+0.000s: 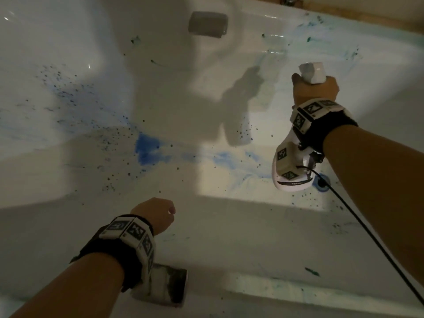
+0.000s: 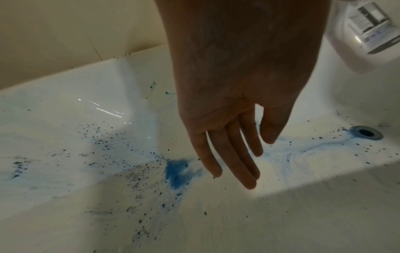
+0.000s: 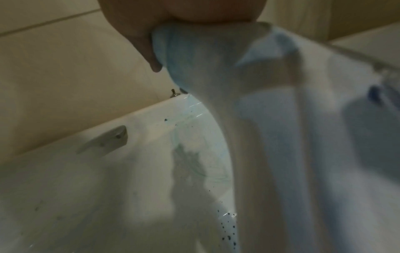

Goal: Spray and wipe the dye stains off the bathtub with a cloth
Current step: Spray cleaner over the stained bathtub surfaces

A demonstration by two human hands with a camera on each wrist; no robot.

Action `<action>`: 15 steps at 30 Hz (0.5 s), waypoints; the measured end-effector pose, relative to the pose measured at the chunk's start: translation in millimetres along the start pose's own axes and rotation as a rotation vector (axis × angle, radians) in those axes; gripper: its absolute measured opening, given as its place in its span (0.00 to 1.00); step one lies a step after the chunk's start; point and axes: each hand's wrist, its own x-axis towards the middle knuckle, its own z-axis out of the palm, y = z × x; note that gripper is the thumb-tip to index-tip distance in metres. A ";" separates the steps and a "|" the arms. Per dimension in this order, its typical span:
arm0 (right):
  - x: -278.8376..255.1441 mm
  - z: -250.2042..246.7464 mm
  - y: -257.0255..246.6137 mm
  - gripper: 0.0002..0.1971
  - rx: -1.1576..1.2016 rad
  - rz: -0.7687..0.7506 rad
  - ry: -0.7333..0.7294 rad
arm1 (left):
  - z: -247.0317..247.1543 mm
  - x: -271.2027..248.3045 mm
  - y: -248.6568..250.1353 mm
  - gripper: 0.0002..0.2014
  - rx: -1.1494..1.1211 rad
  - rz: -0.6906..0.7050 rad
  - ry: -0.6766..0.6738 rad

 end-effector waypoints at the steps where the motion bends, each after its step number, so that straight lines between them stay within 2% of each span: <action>1: 2.2 -3.7 1.6 0.14 0.025 0.013 -0.021 | 0.1 -0.3 2.4 0.14 -0.002 0.001 0.000; 2: 2.9 -6.5 2.6 0.09 0.027 0.021 -0.066 | 0.1 -0.2 4.0 0.14 -0.003 0.004 -0.001; 3: 2.8 -8.7 4.4 0.12 0.021 0.026 -0.120 | 0.4 -0.4 4.8 0.14 -0.003 0.008 -0.004; 4: 2.7 -9.9 6.2 0.19 0.006 0.016 -0.168 | 0.7 -1.0 5.0 0.14 0.000 0.010 -0.006; 6: 2.0 -11.6 7.2 0.24 -0.023 -0.009 -0.171 | 1.4 -1.6 4.5 0.14 0.012 0.009 -0.008; 8: 1.7 -15.4 11.5 0.21 -0.022 -0.011 -0.128 | 2.7 -1.6 3.1 0.14 0.022 0.008 -0.005; 11: -0.6 -24.8 19.3 0.09 0.000 -0.004 -0.056 | 4.8 -3.6 0.5 0.14 0.024 0.007 -0.001; 12: -0.1 -29.1 22.7 0.08 0.002 -0.003 -0.035 | 5.8 -4.4 -0.3 0.14 0.025 0.009 -0.005; 14: 2.3 -39.1 29.0 0.12 -0.006 0.032 -0.058 | 7.5 -5.7 -0.6 0.14 0.025 0.018 -0.008; 15: 2.4 -43.7 31.9 0.14 -0.037 0.057 -0.118 | 8.5 -6.4 -1.2 0.14 0.022 0.019 -0.009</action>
